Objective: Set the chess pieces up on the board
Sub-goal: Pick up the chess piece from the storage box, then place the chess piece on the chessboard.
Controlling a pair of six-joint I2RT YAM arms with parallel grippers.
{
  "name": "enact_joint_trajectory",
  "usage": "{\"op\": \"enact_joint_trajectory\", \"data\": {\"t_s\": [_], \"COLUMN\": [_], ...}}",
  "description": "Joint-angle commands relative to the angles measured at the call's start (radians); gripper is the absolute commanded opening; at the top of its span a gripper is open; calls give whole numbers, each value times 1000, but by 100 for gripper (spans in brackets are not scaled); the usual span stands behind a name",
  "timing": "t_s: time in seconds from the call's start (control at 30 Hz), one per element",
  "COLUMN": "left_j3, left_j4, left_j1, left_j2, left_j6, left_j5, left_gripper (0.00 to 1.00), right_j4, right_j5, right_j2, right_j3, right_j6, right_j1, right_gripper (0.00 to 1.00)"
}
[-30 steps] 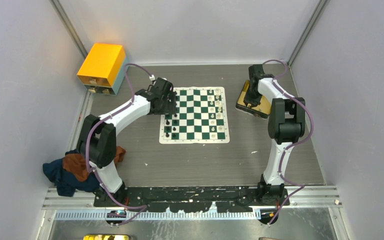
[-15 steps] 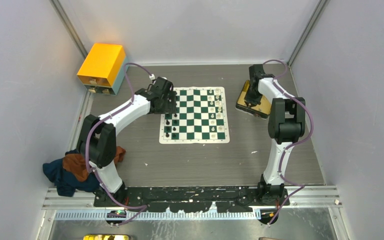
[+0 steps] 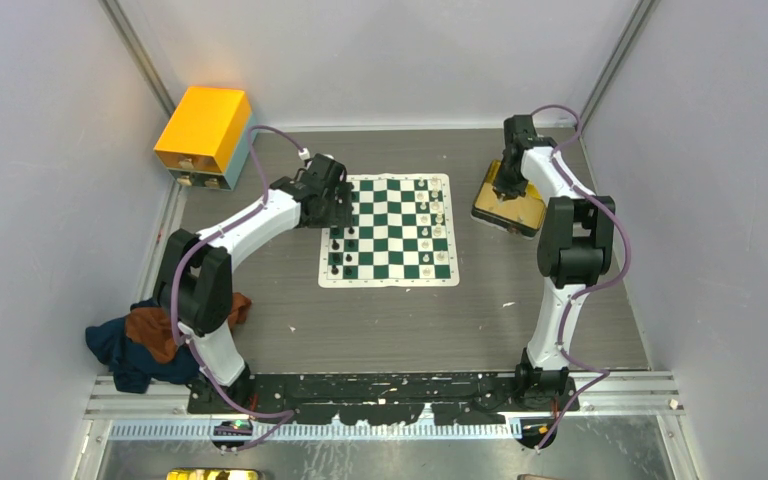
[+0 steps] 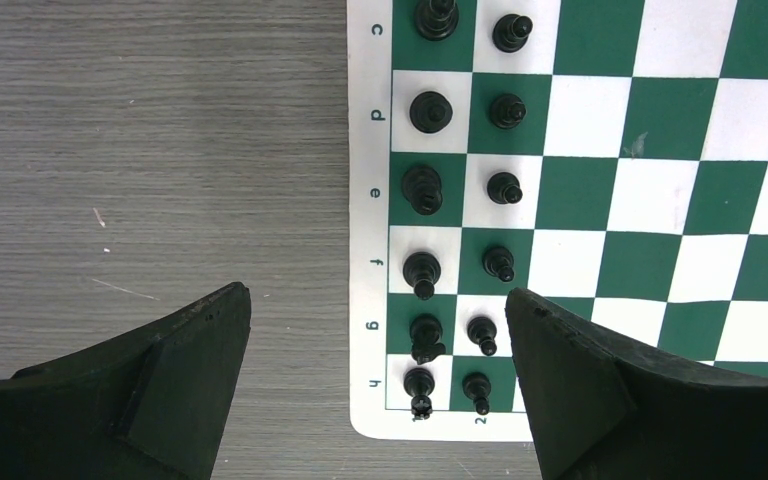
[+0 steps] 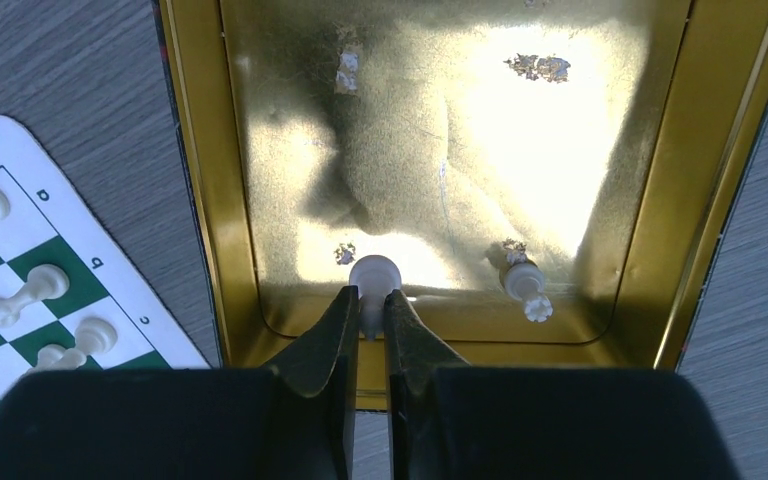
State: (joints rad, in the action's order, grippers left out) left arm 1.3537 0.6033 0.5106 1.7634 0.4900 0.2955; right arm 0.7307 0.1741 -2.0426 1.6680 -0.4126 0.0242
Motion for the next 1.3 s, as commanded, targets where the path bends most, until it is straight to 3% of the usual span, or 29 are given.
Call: {"op": "enact_joint_trajectory", "data": {"t_s": [0.0,0.63,1.27], "left_j3": [3,-18,-45], "left_j4": [-14,-48,-55], "left_j1": [3,5,4], "left_j2": [-34,-53,-79], "left_j6": [0,2,3], "left_j5": [18,-8,-14], "left_gripper": [99,99,99], "right_j4": [13,132,79], "right_j5": [7,-72,-42], "right_j2": [74,290,375], "right_j3": [43,18,-215], "right_j6": [14,47,8], "right_j1": [-3,52,368], "right_gripper": [1,1,1]}}
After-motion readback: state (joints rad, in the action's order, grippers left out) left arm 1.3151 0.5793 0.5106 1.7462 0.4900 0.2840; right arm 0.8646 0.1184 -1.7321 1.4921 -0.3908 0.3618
